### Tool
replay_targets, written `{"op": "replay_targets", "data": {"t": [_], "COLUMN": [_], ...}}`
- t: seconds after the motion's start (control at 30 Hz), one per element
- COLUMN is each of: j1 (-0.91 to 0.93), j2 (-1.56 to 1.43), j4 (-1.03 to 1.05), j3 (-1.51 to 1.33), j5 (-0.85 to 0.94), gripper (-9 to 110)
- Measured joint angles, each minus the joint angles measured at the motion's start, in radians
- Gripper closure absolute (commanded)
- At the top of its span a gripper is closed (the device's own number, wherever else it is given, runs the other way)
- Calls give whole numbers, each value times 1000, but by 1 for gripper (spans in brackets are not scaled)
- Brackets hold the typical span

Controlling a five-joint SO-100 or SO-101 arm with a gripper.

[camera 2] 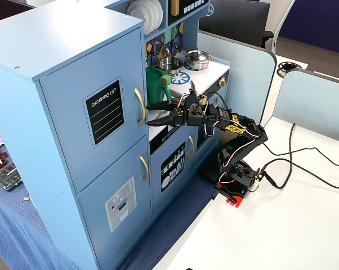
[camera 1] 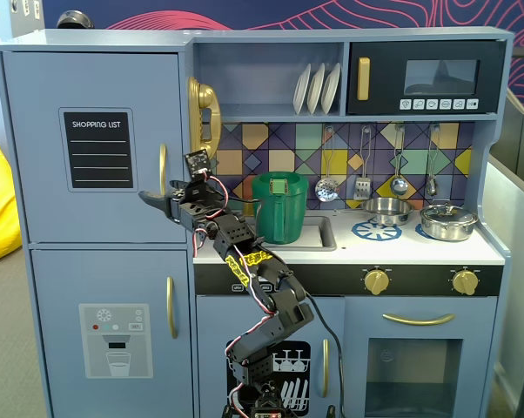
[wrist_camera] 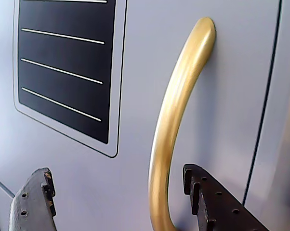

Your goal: Open the left cabinet door

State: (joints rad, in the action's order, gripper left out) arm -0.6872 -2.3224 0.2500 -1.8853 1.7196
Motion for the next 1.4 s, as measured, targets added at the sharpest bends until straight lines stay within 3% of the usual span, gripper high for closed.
{"op": "replay_targets", "data": {"t": [0.83,1.4], "j1": [-333,-164], "j2": [-58,-460], "j4": [-25,150], "j3": [-35,-238], "j5": [247,192], "gripper": [82,82]}}
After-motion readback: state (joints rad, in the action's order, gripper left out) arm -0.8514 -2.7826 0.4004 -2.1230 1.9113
